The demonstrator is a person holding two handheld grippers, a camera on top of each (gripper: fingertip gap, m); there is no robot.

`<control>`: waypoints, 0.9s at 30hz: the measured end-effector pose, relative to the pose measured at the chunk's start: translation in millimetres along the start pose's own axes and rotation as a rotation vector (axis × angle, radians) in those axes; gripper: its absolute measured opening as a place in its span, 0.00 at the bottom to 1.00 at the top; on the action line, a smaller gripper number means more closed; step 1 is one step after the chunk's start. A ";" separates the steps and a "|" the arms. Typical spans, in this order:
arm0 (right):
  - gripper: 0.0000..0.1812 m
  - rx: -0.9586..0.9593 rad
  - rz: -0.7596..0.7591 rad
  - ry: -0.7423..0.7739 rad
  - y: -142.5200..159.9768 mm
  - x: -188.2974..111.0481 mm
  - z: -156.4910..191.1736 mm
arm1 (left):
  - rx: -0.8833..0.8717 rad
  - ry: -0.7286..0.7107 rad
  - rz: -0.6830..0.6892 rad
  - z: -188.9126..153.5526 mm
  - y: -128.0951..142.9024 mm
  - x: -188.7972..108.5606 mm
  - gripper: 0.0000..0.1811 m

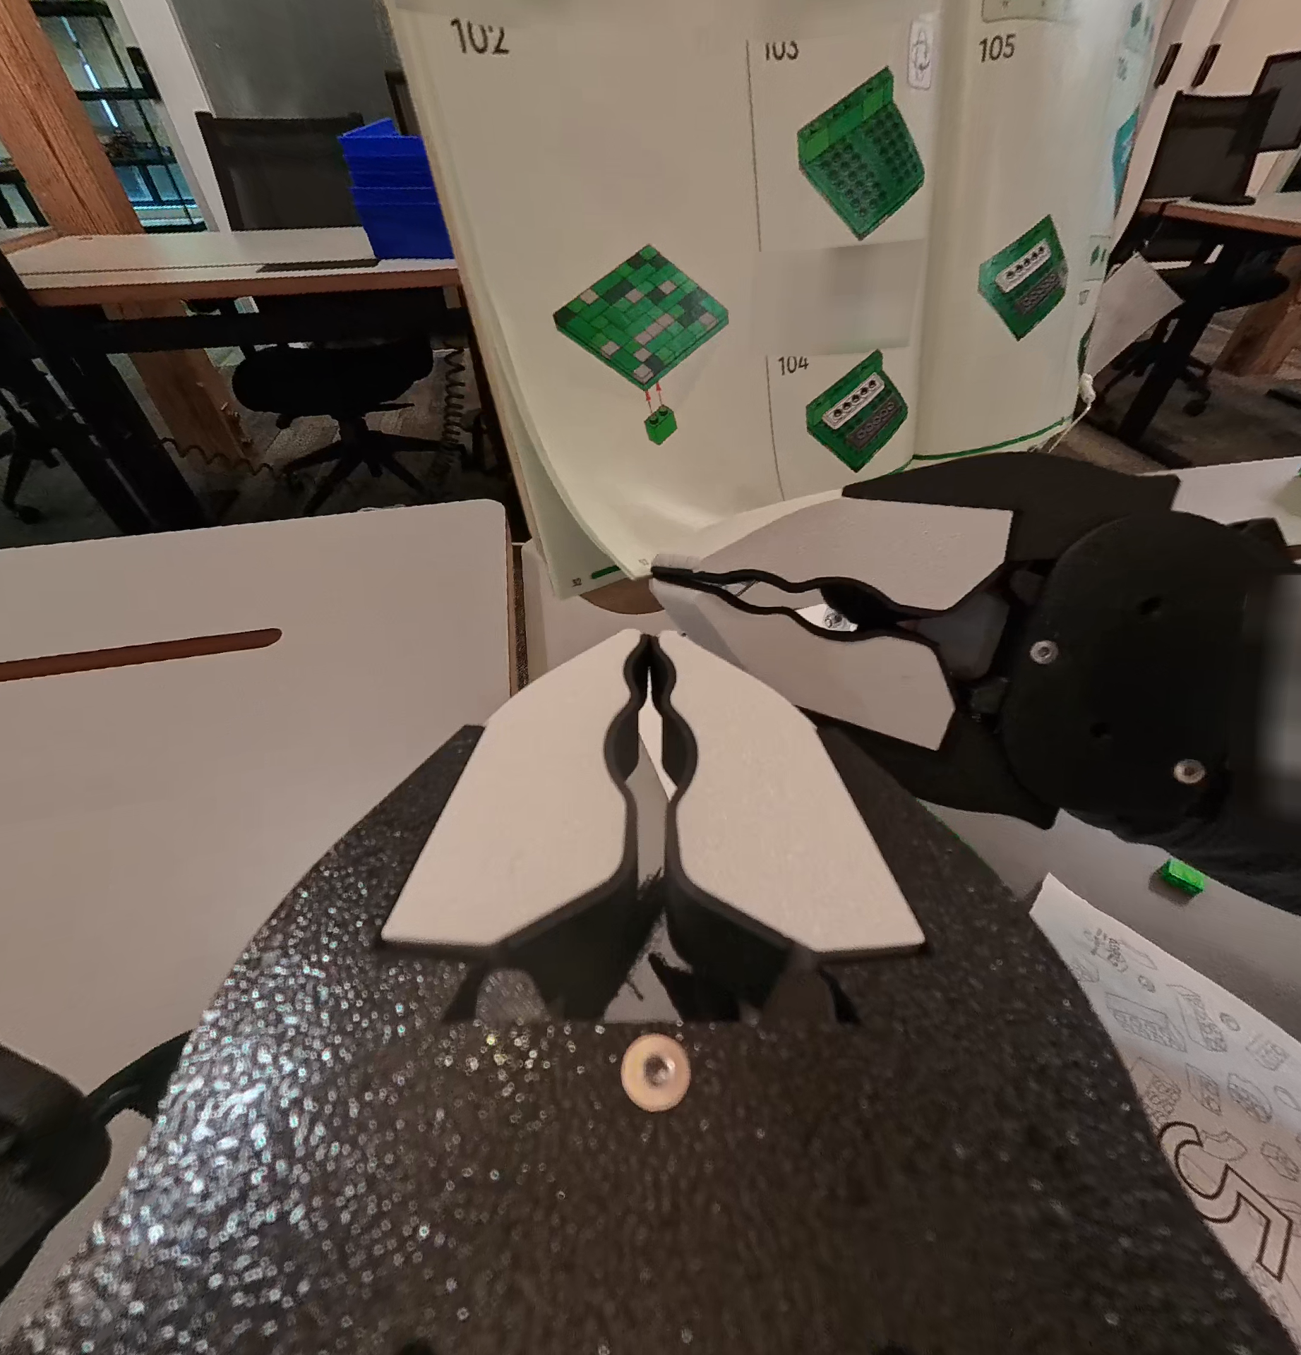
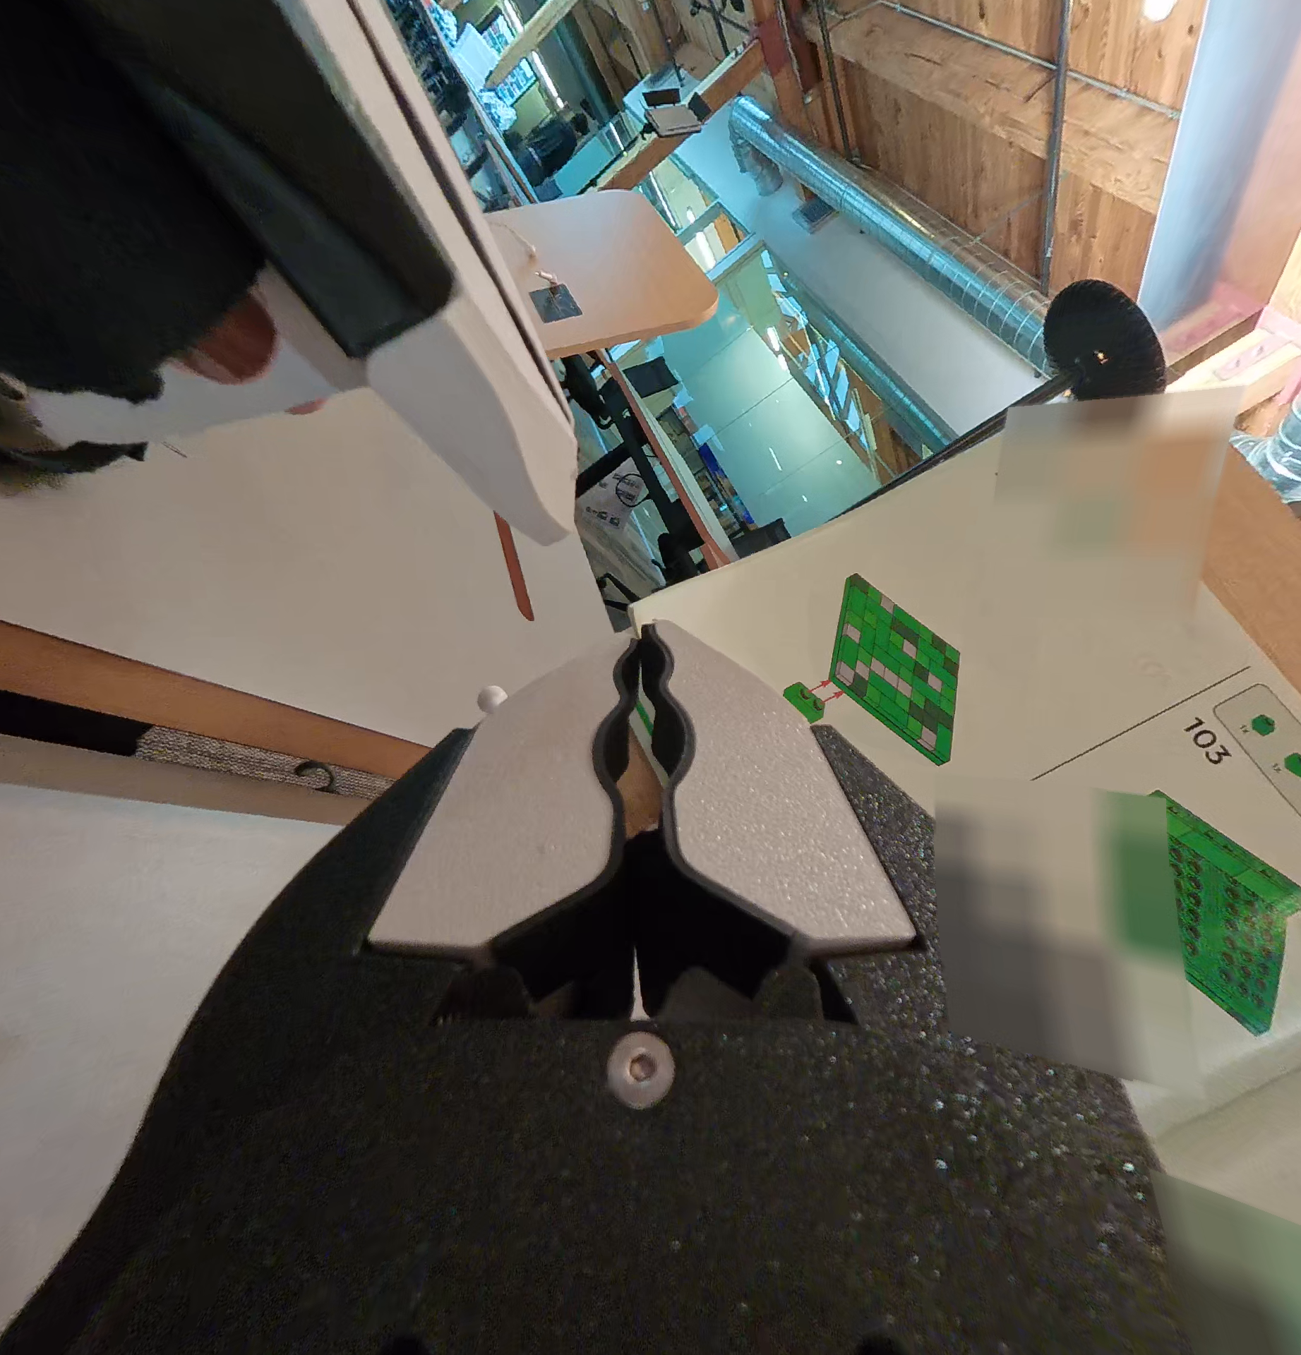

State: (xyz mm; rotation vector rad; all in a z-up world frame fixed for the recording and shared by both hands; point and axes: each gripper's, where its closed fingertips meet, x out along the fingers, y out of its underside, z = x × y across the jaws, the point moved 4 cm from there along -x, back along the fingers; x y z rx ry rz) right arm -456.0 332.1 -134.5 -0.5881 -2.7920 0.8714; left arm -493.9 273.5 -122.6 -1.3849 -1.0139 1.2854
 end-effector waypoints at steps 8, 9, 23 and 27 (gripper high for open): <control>0.01 0.069 -0.038 -0.034 0.8 -2.3 -0.5 | -0.023 -0.002 -0.013 3.7 -0.1 -1.6 0.00; 0.01 0.082 -0.043 -0.042 0.6 -2.5 -0.5 | -0.024 0.000 -0.013 3.6 -0.3 -1.5 0.00; 0.02 0.321 -0.096 -0.157 5.7 -1.0 -5.3 | -0.032 0.011 -0.015 5.1 0.6 -0.6 0.00; 0.02 0.360 -0.097 -0.178 8.3 -1.0 -6.9 | -0.042 0.008 -0.020 7.8 0.9 -2.4 0.00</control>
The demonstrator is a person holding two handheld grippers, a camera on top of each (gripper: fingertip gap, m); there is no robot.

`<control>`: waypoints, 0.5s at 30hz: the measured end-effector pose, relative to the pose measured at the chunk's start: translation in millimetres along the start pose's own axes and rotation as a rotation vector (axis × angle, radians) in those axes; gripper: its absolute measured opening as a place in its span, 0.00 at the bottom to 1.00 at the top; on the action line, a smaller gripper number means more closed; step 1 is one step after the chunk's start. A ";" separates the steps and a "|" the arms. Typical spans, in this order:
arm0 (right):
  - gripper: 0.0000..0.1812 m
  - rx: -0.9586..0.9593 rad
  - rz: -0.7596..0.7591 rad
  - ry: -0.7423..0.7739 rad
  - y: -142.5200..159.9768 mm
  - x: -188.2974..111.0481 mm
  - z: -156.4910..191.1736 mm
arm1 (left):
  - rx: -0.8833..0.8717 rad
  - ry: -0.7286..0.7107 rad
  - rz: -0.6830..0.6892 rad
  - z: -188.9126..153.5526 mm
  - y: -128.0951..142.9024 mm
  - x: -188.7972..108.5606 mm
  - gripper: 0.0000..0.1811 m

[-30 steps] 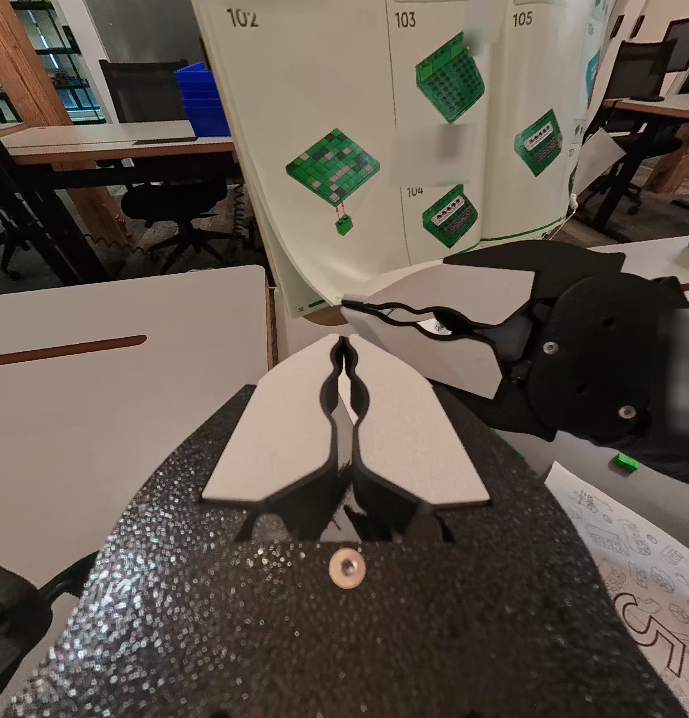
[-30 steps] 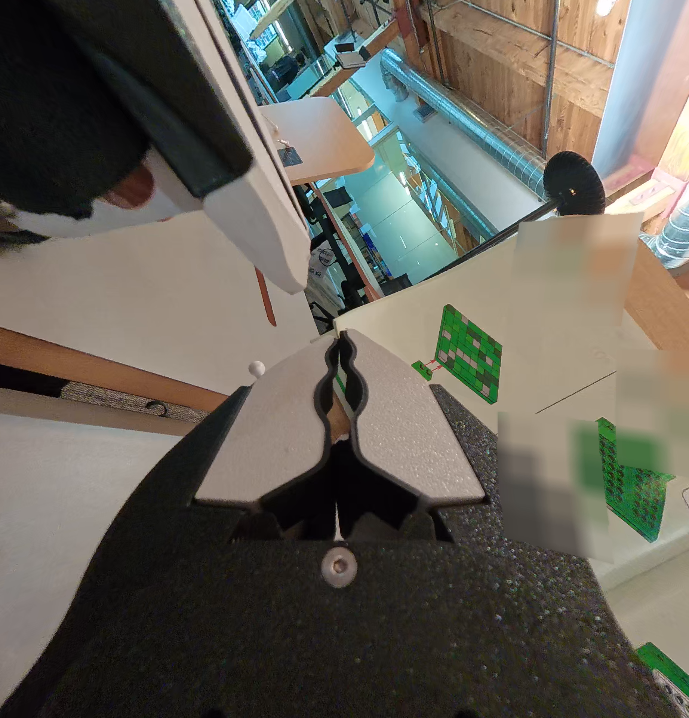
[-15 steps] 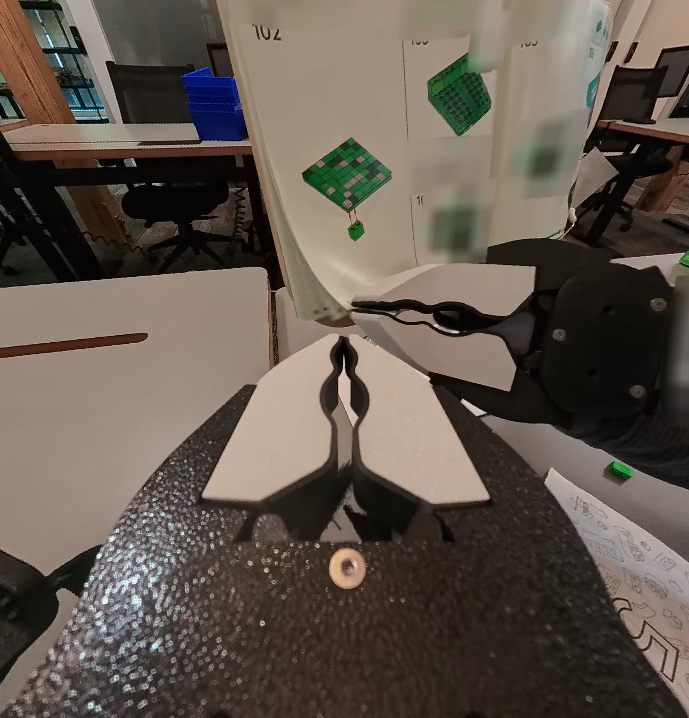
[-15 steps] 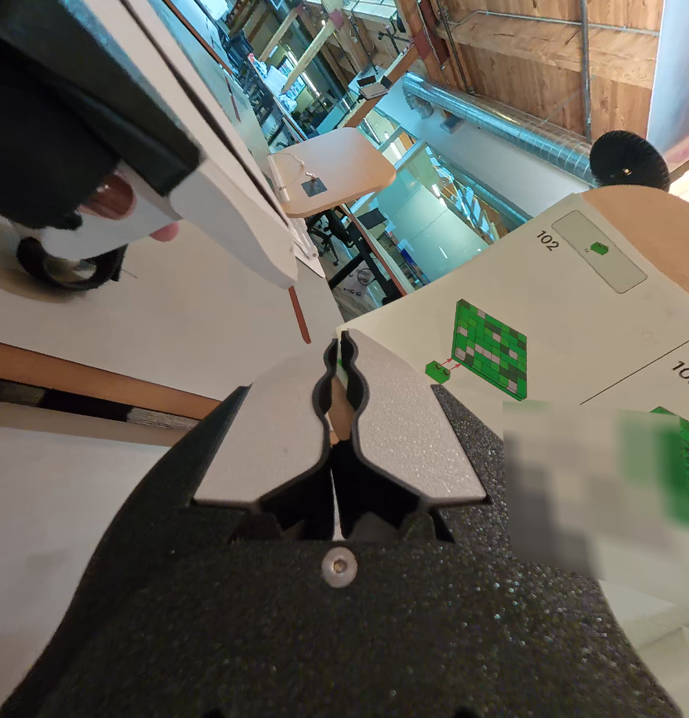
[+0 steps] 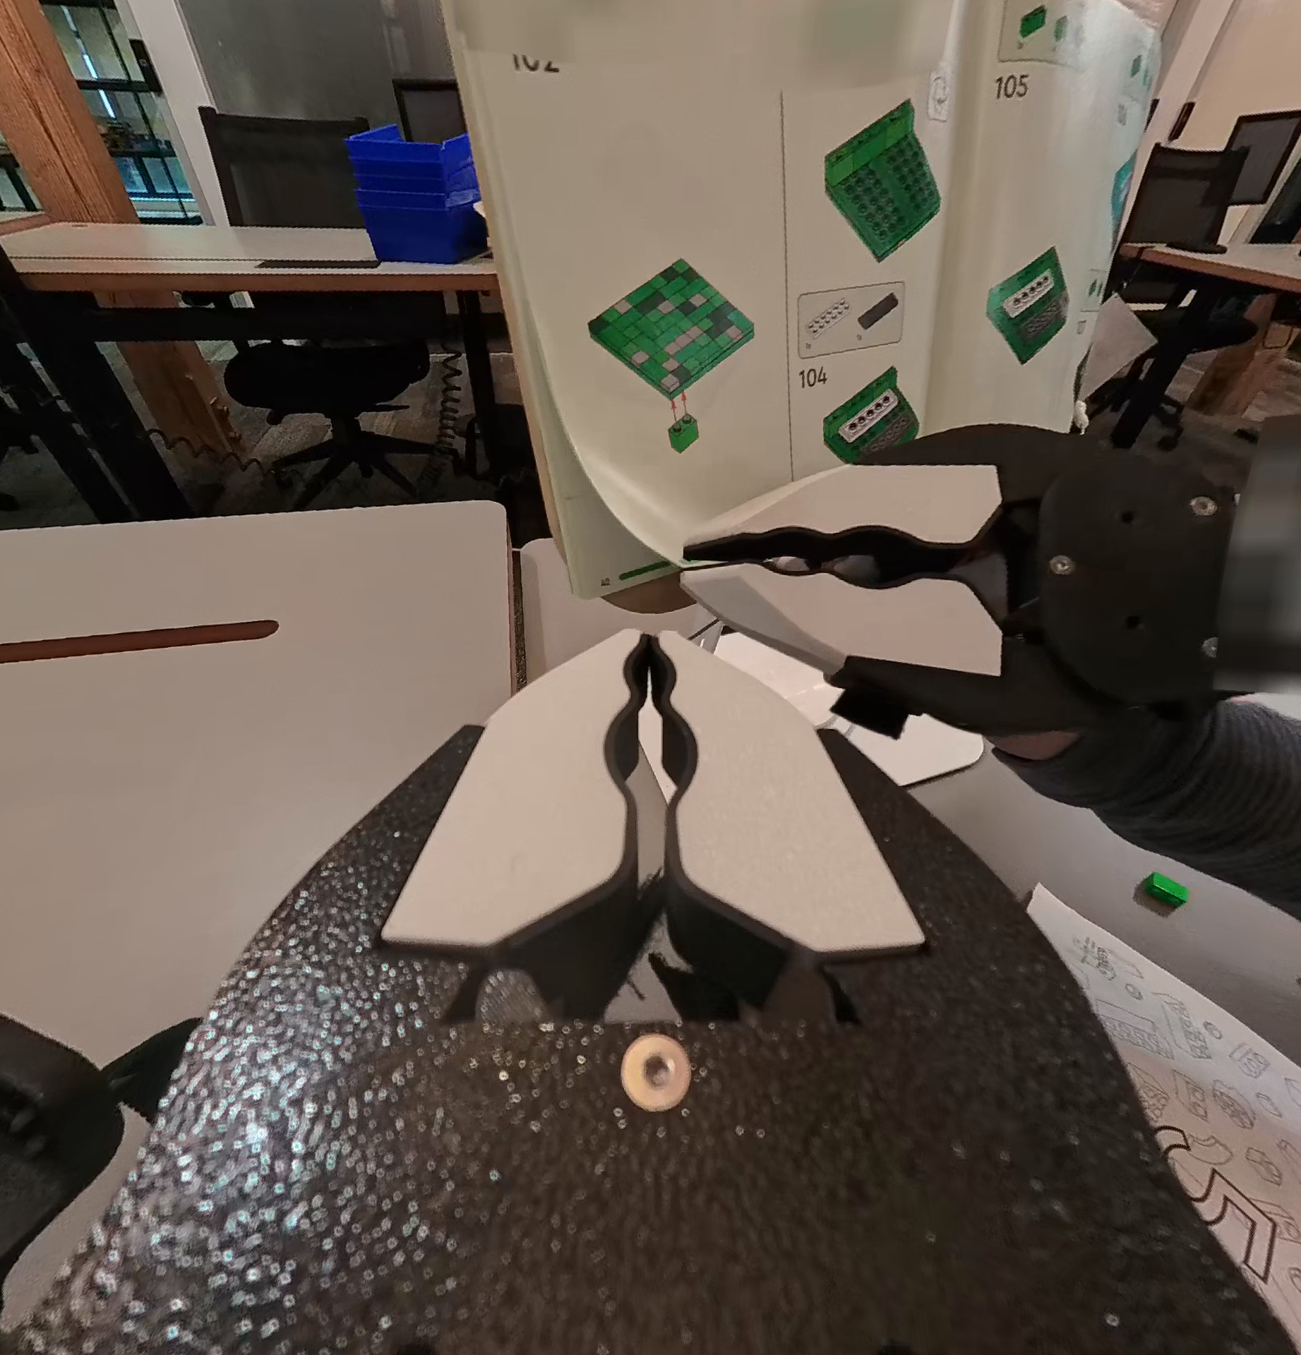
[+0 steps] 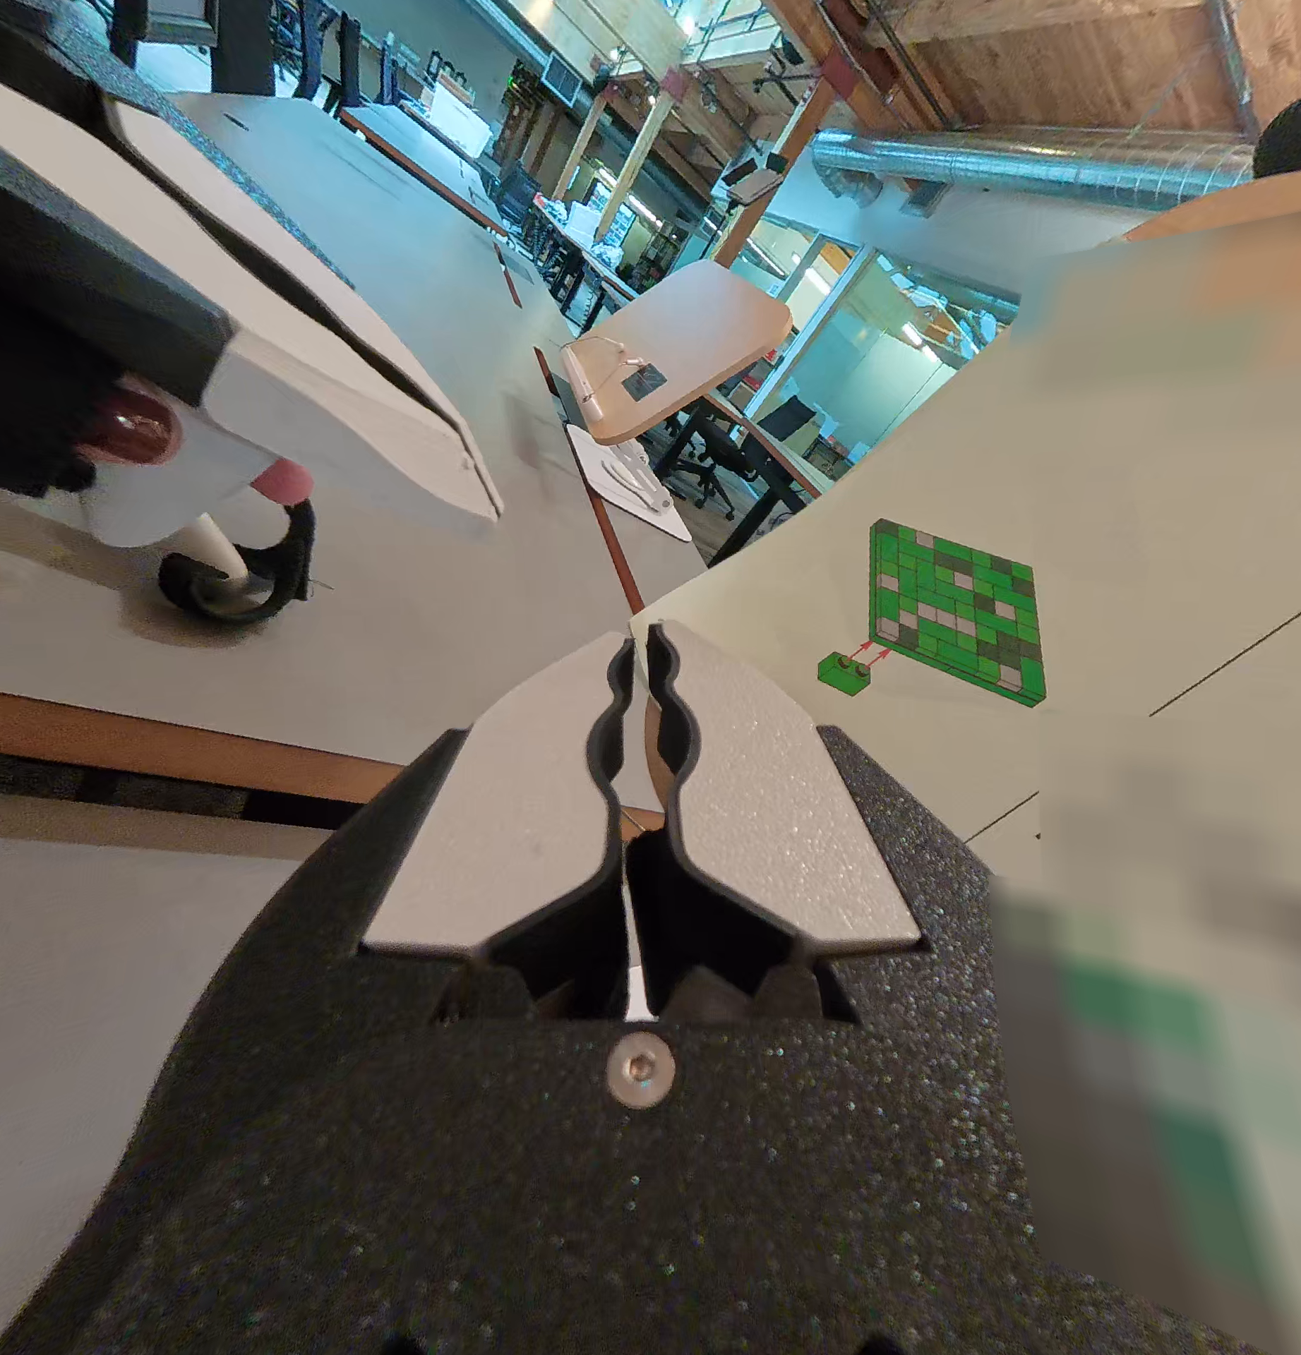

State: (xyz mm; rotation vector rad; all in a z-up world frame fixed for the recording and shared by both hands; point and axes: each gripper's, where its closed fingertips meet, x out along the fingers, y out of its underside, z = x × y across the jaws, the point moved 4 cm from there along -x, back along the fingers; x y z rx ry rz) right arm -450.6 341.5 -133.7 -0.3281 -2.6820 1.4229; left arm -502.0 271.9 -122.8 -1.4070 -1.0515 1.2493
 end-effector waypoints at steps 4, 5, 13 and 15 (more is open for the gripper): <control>0.02 -0.014 0.004 -0.002 -0.2 0.5 1.0 | -0.004 0.003 -0.001 0.4 0.1 -0.2 0.00; 0.01 -0.024 0.005 0.001 -0.7 0.6 1.3 | -0.004 0.004 -0.001 0.4 0.0 0.0 0.00; 0.00 -0.077 -0.004 0.048 -2.0 -2.6 2.8 | -0.024 0.009 -0.005 -0.8 1.8 5.4 0.00; 0.00 -0.098 0.002 0.049 -0.4 -3.9 4.0 | -0.039 0.004 -0.026 -0.6 0.1 6.3 0.00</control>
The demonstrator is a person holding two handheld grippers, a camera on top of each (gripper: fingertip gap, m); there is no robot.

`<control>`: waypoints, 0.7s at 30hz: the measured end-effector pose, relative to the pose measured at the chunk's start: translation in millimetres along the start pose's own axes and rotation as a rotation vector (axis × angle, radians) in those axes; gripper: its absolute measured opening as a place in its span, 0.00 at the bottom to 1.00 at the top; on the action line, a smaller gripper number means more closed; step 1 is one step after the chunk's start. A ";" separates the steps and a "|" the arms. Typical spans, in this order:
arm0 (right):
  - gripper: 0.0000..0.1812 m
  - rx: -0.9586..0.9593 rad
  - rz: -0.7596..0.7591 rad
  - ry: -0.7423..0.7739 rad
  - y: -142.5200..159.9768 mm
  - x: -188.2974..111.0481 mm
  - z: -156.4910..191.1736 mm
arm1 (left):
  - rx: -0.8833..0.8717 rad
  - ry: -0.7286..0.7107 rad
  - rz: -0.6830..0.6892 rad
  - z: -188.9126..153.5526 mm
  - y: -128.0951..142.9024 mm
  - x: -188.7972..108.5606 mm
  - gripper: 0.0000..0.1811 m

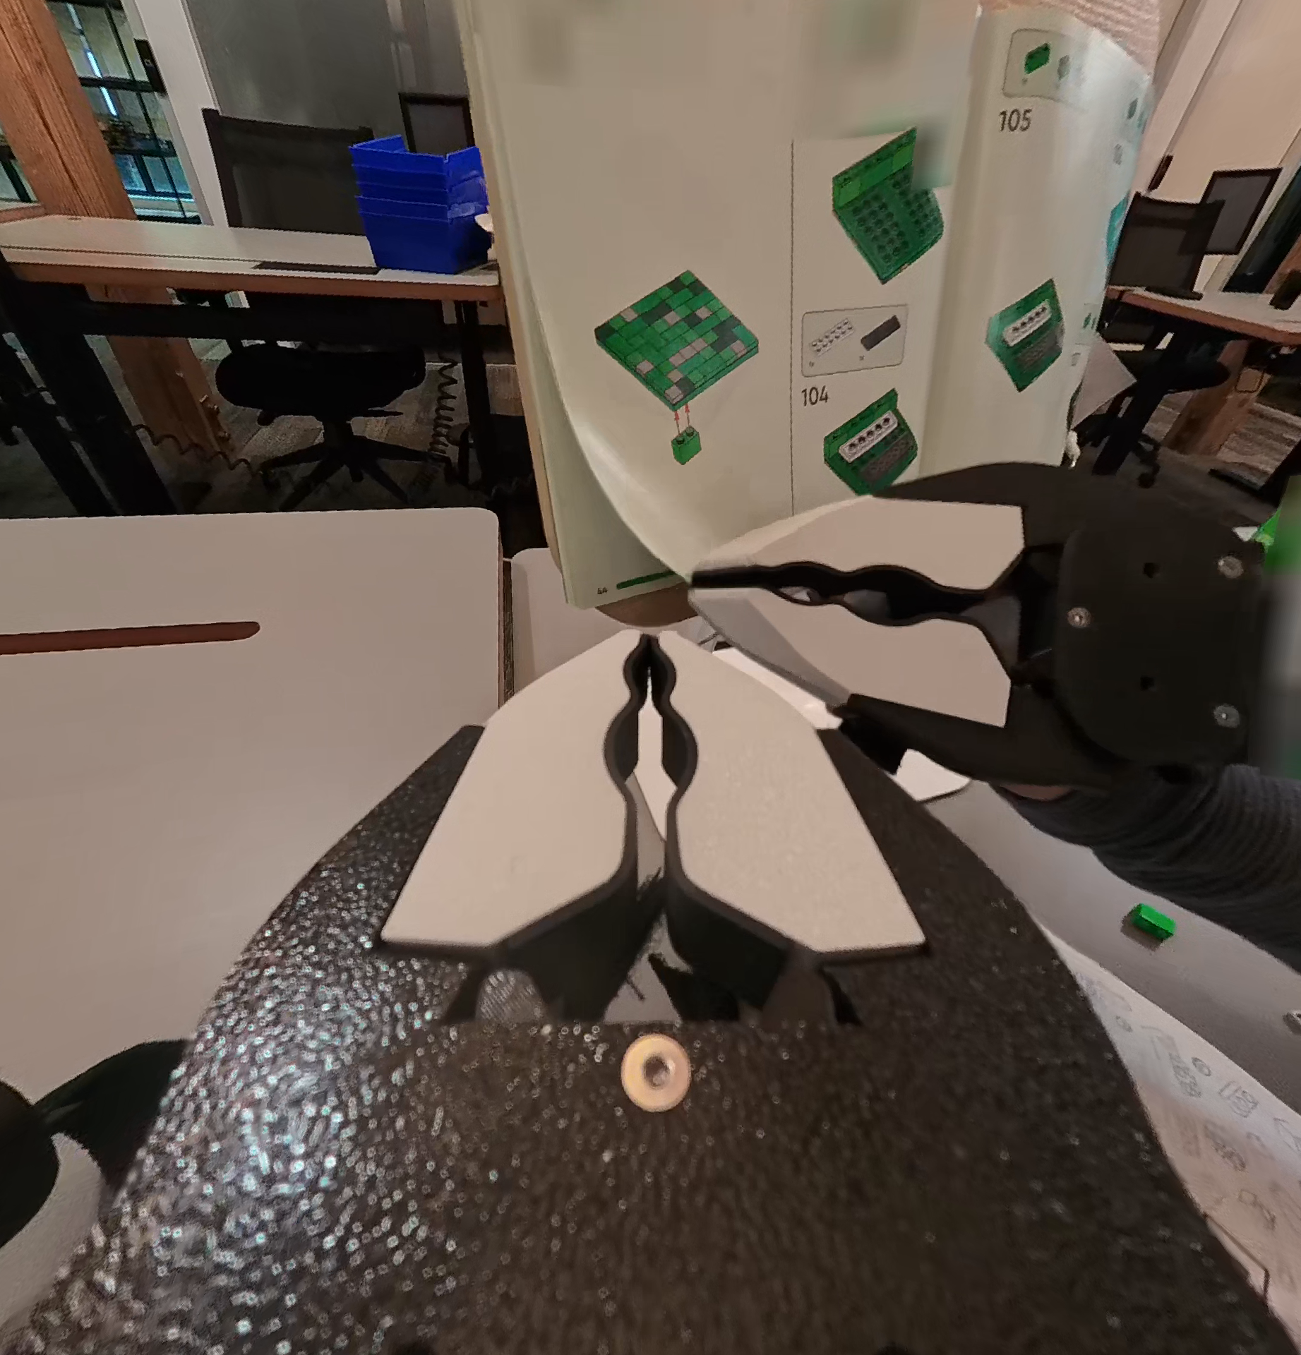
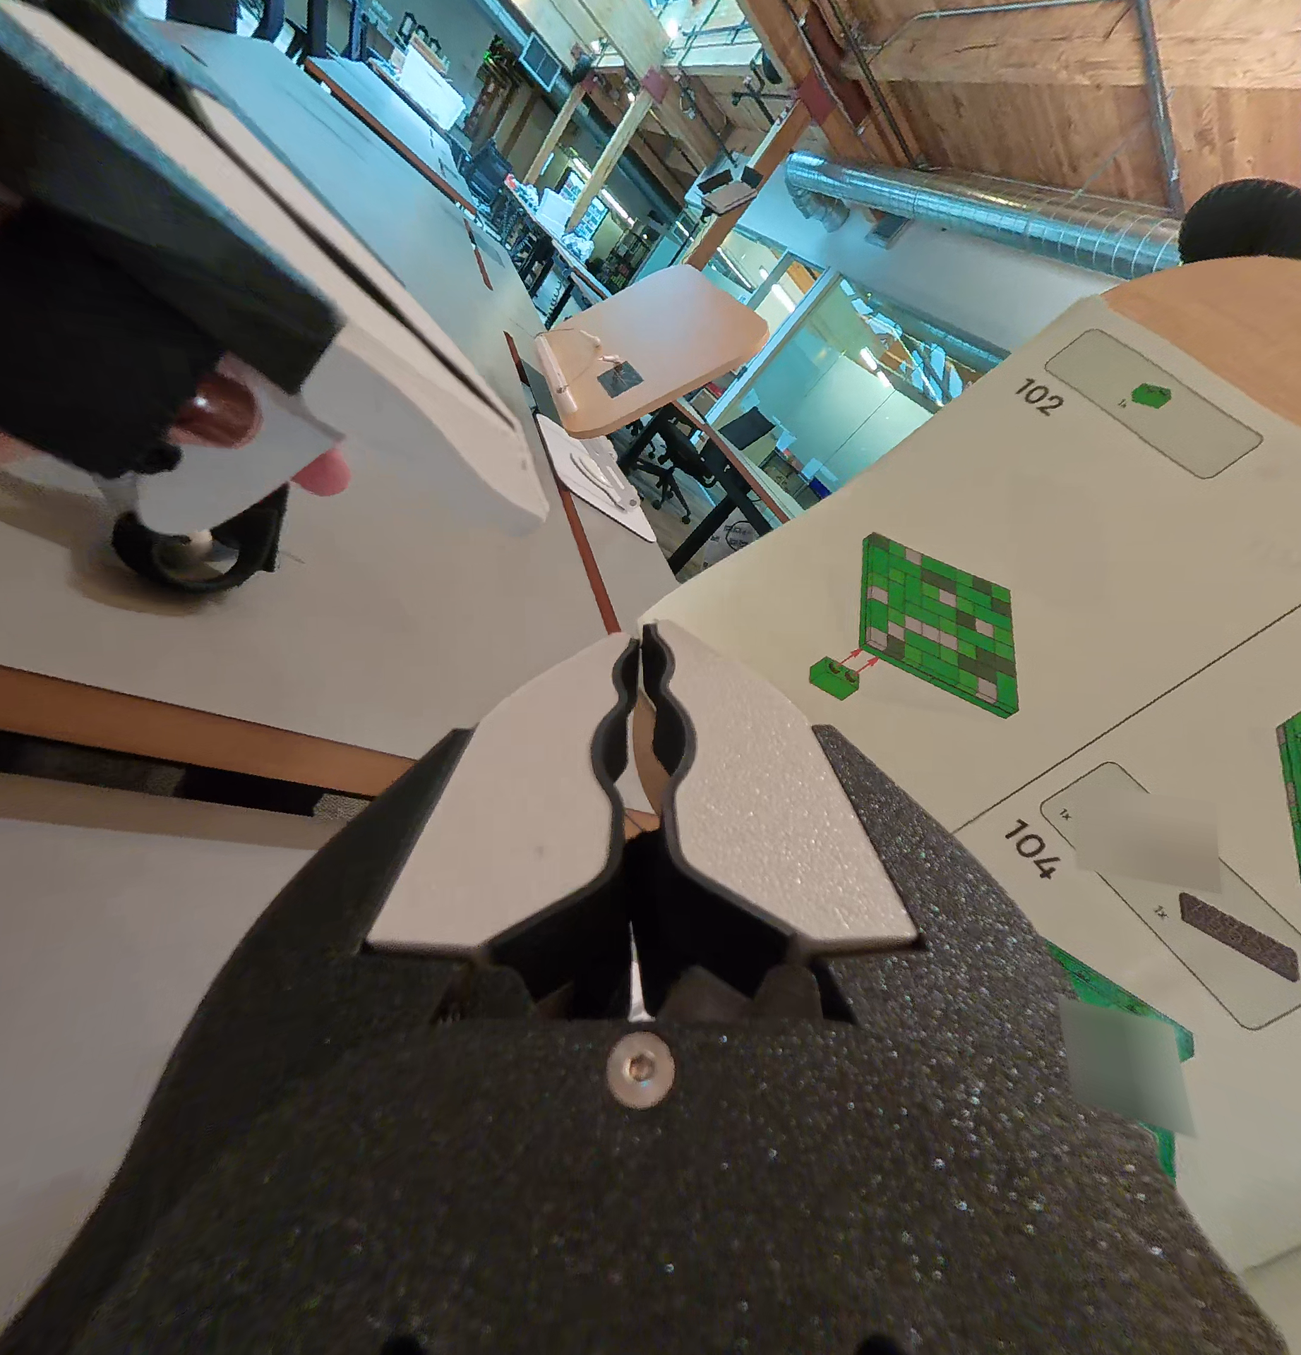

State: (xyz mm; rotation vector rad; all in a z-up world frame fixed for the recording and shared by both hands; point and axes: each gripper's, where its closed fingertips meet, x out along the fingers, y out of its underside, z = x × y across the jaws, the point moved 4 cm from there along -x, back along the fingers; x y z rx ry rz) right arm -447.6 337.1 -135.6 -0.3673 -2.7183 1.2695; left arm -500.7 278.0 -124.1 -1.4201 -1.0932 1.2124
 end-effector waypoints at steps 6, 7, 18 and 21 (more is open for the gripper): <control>0.01 -0.032 -0.032 0.015 -0.9 -7.2 -2.2 | -0.121 0.055 -0.155 4.2 1.2 11.1 0.00; 0.01 -0.036 -0.035 0.016 -0.7 -8.1 -2.2 | -0.156 0.079 -0.168 4.8 3.6 14.2 0.00; 0.00 -0.066 -0.065 0.045 0.7 -13.5 -3.4 | -0.309 0.203 -0.273 -1.6 -4.2 17.9 0.20; 0.00 -0.074 -0.077 0.048 0.3 -16.0 -3.6 | -0.356 0.255 -0.304 -9.1 -7.1 21.5 0.22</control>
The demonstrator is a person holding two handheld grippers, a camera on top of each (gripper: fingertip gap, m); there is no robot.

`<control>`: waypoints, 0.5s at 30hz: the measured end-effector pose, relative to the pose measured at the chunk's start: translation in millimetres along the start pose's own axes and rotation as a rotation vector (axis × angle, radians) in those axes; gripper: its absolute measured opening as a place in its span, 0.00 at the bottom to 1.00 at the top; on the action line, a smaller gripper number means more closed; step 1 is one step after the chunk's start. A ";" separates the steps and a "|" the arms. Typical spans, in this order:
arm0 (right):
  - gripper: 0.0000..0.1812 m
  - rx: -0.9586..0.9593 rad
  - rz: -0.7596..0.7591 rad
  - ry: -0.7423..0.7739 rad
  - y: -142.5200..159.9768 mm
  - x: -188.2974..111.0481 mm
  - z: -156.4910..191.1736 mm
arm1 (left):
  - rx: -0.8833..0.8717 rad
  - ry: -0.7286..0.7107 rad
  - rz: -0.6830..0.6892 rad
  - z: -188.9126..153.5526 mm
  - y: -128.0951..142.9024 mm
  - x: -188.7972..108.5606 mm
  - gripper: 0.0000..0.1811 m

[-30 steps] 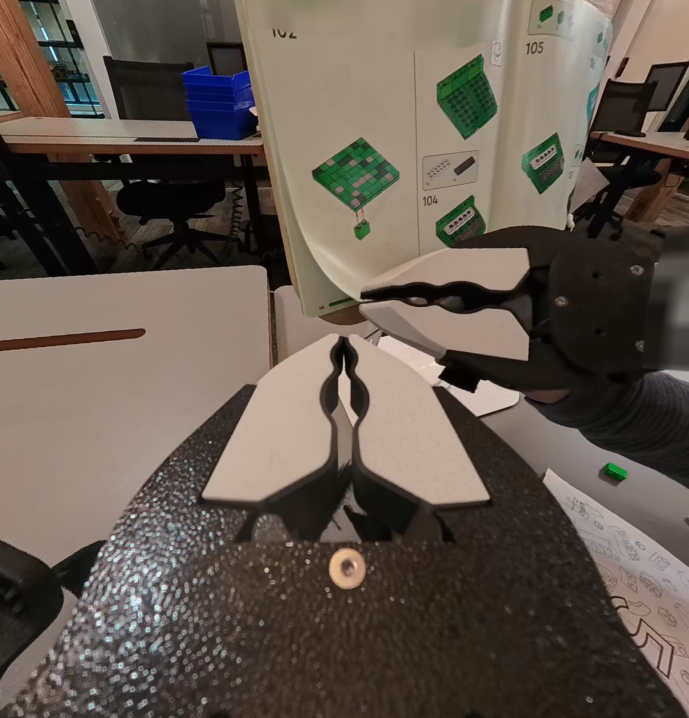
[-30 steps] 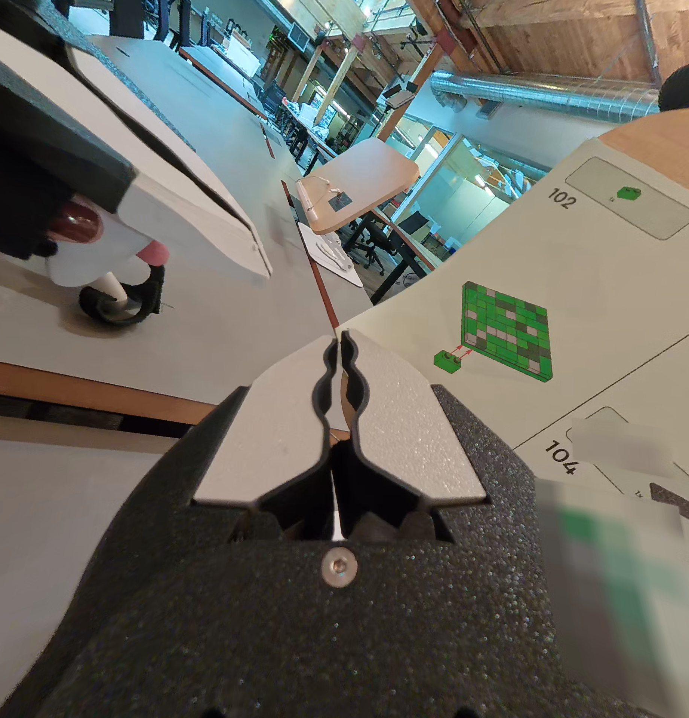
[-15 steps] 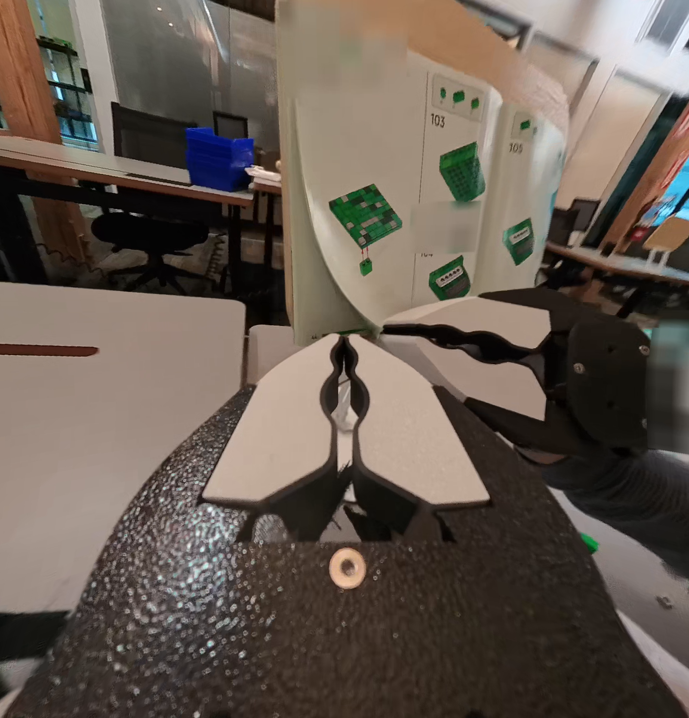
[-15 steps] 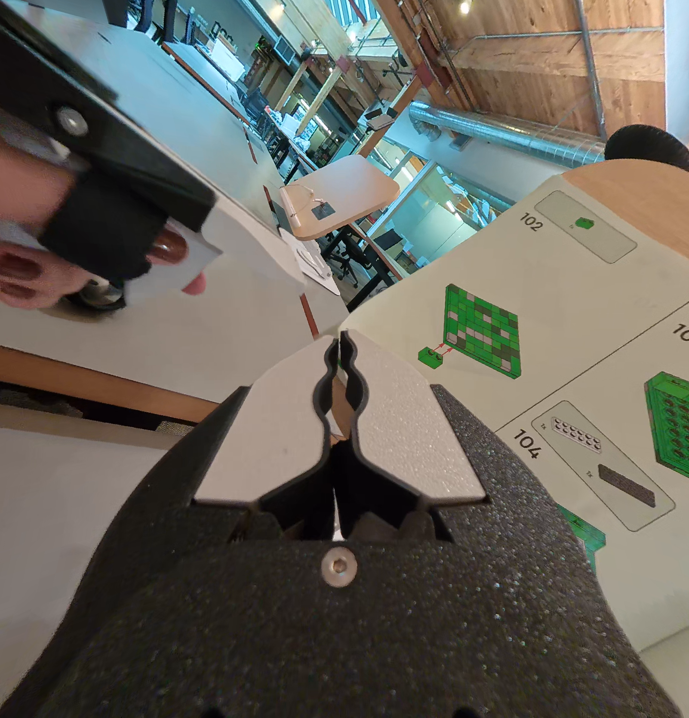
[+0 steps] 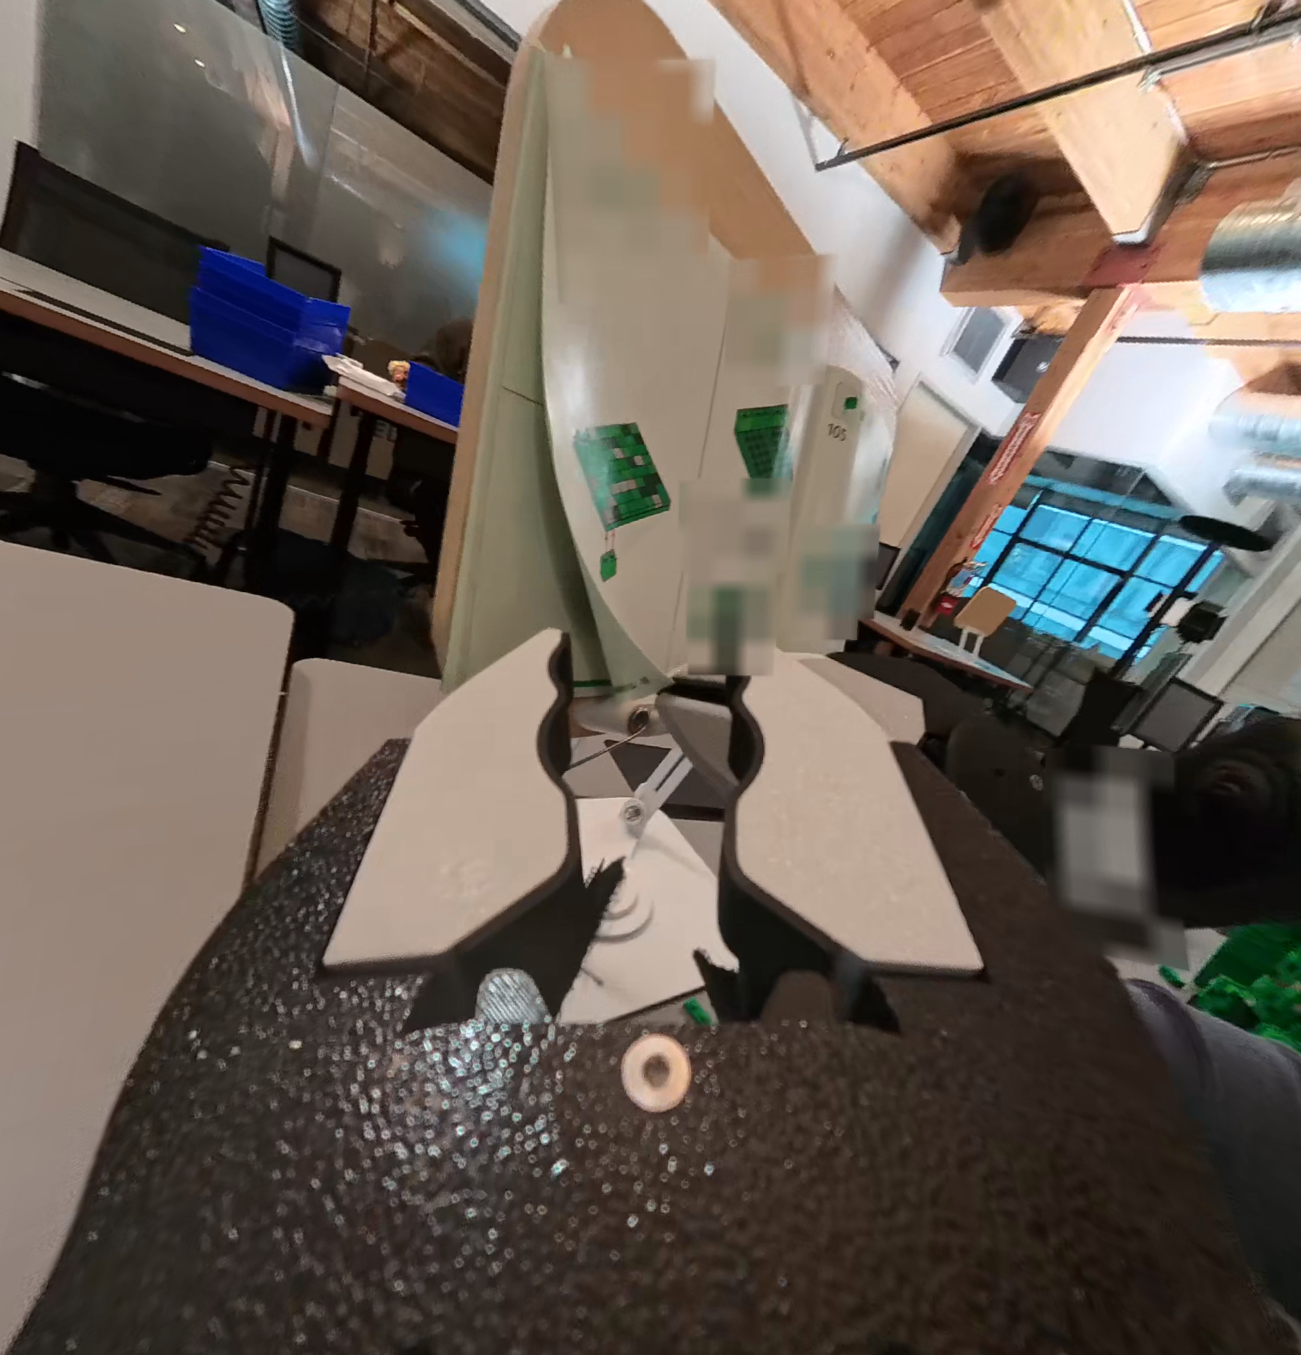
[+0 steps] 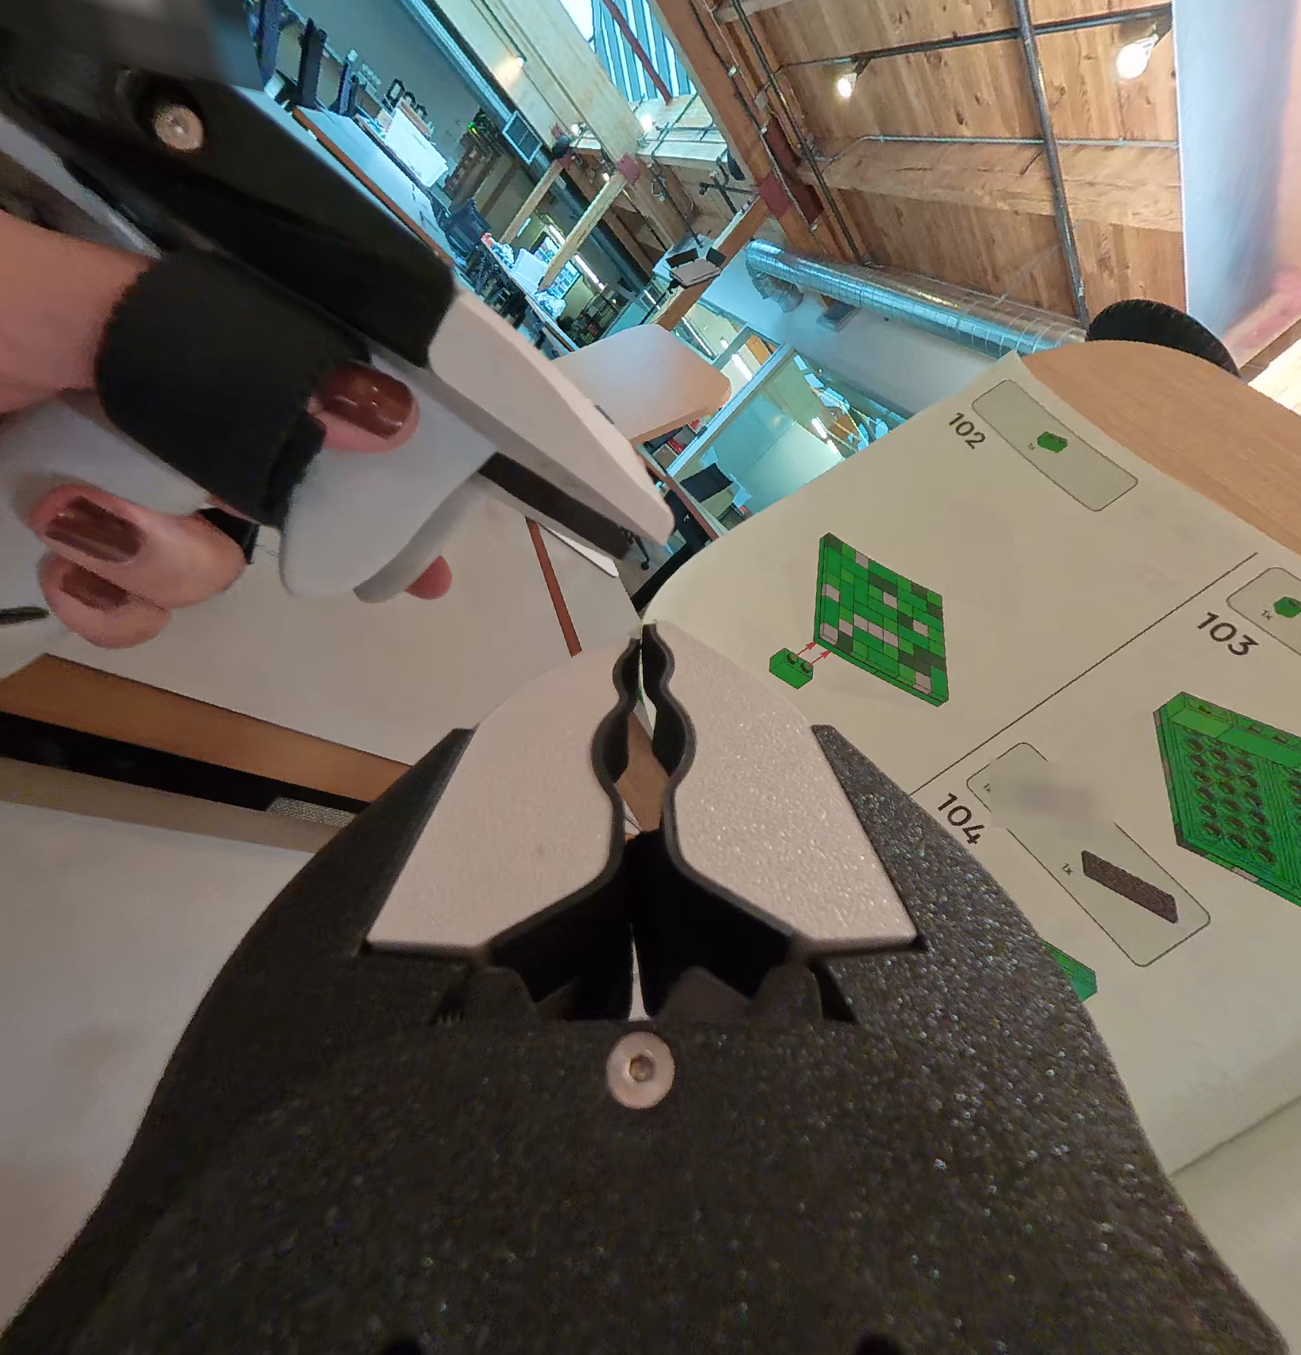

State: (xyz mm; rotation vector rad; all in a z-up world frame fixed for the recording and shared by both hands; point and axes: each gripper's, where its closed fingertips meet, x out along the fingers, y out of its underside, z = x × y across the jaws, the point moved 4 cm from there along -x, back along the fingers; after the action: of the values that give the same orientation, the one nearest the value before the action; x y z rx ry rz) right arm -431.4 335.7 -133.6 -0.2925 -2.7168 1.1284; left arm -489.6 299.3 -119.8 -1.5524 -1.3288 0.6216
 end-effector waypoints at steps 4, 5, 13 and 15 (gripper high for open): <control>0.01 -0.003 -0.012 -0.018 0.4 -2.6 0.8 | -0.015 0.028 0.018 -6.2 6.9 8.4 0.23; 0.01 -0.003 -0.016 -0.028 0.3 -3.0 1.4 | -0.017 0.034 0.016 -7.4 8.0 9.9 0.23; 0.03 0.004 -0.038 -0.102 -2.8 -4.4 2.5 | -0.066 0.104 -0.017 -10.6 9.3 12.3 0.25; 0.03 -0.002 -0.034 -0.114 -3.4 -4.5 1.9 | -0.088 0.128 -0.025 -10.4 8.9 11.6 0.25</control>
State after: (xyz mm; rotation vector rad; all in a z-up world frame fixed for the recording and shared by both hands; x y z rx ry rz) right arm -427.9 330.9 -132.9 -0.1861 -2.8102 1.1669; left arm -473.5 307.3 -121.2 -1.6168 -1.2915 0.4460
